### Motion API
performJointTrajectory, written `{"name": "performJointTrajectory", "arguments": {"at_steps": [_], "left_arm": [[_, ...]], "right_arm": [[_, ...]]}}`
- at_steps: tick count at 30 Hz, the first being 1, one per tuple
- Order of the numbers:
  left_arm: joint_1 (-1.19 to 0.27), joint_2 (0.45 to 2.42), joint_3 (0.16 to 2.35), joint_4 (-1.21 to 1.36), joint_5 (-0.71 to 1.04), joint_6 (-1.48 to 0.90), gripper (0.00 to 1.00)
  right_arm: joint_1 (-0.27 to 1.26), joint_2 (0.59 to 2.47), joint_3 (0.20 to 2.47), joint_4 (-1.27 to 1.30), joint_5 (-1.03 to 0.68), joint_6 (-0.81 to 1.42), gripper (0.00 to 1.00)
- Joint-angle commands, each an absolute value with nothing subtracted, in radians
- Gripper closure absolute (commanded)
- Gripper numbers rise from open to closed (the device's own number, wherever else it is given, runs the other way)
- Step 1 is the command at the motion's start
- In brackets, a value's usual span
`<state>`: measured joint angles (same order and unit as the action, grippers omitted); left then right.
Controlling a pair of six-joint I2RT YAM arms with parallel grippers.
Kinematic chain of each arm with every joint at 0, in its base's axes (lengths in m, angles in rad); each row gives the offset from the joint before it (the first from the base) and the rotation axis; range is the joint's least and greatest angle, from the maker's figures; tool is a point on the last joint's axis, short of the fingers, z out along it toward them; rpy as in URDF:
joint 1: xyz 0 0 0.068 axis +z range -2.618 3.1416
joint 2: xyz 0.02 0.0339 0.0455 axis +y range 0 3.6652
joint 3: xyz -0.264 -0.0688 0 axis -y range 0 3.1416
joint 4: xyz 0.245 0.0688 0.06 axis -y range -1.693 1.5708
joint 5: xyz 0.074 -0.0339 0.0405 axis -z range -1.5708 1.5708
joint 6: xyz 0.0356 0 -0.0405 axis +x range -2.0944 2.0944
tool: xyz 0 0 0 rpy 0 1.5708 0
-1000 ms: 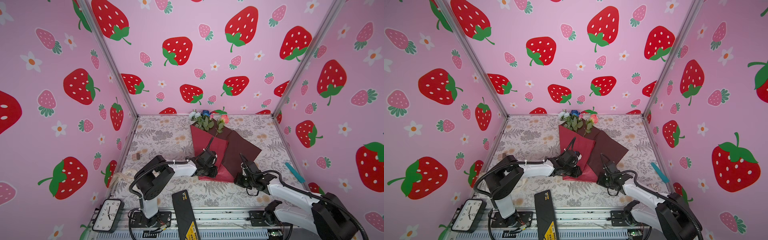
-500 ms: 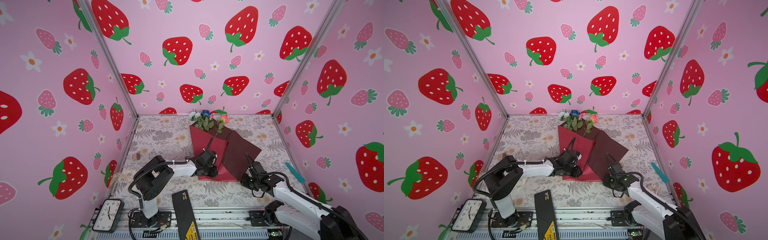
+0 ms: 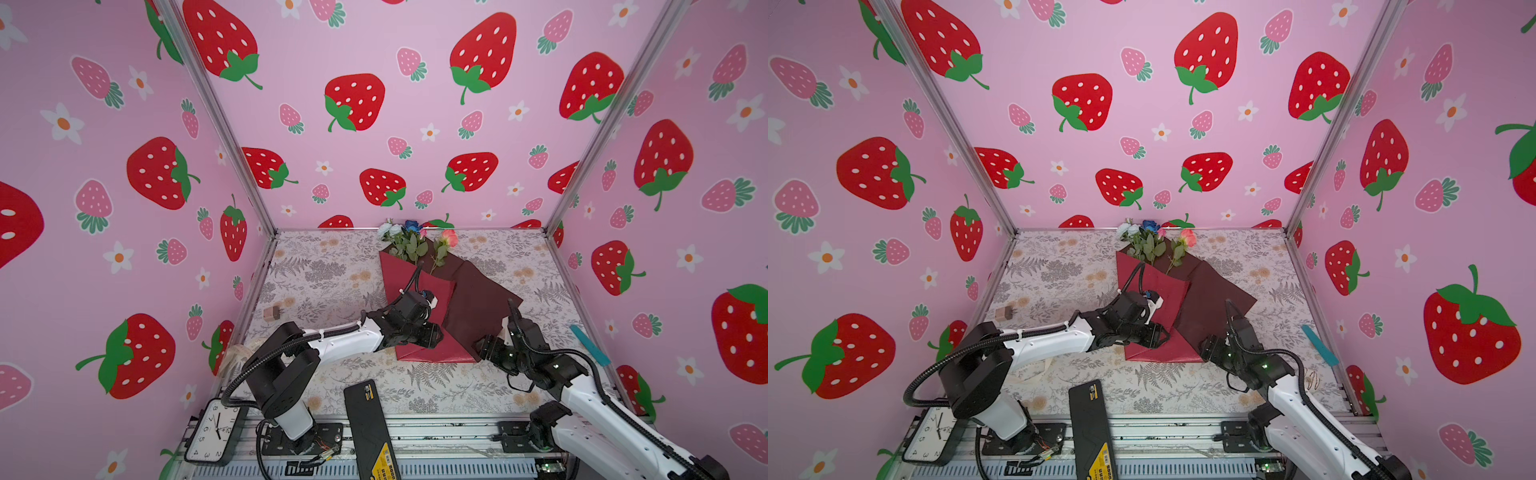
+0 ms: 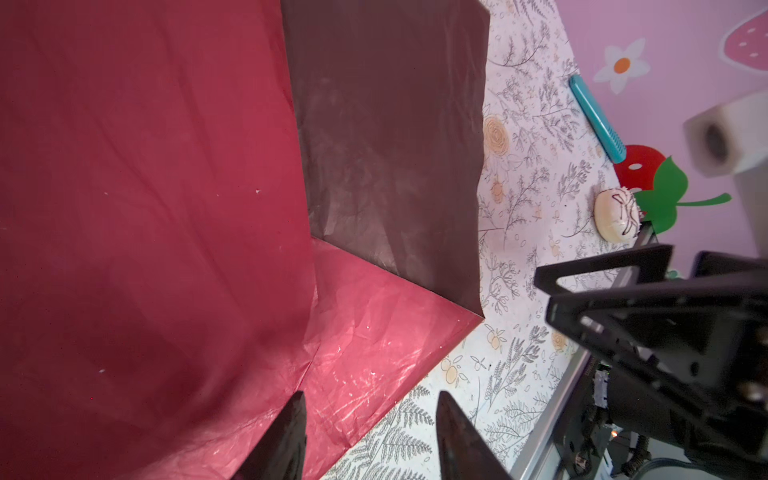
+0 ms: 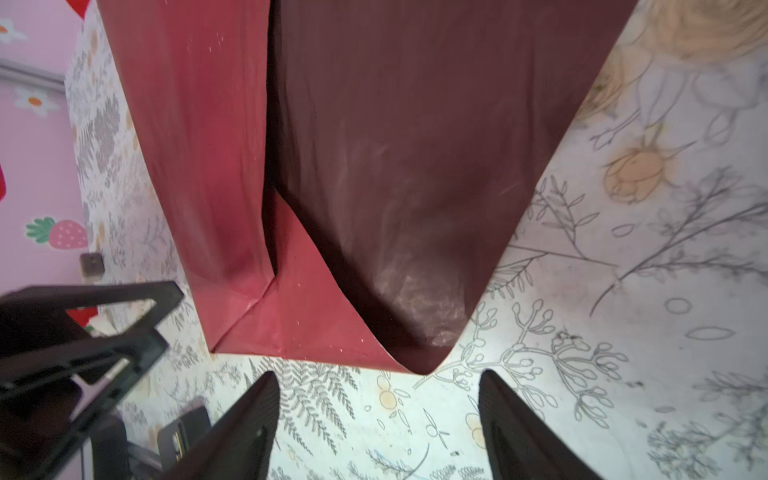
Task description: Tie the bouquet of fake flowers
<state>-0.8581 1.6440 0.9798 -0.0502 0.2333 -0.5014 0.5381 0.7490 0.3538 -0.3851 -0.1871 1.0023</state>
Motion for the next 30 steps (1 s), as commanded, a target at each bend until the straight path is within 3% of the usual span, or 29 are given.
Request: {"name": "performJointTrajectory", "arguments": {"at_steps": [1,10,19,30], "left_arm": [[-0.863,1.62,0.971,-0.047,0.194,-0.501,0.48],[-0.862,1.596,0.932,-0.048,0.111,-0.532,0.52],[-0.862,1.608,0.923,-0.051,0.085,-0.536,0.53],[-0.86,1.61,0.917,-0.061,0.068,-0.542,0.54]], "right_arm": [[0.532,0.7,0.272,-0.315,-0.308,1.113,0.19],[0.532,0.708,0.129,-0.075,-0.377,1.222,0.16],[0.532,0.865,0.055,0.296,-0.277,1.232,0.12],[0.474,1.048,0.148,0.38,-0.133,1.006,0.07]]}}
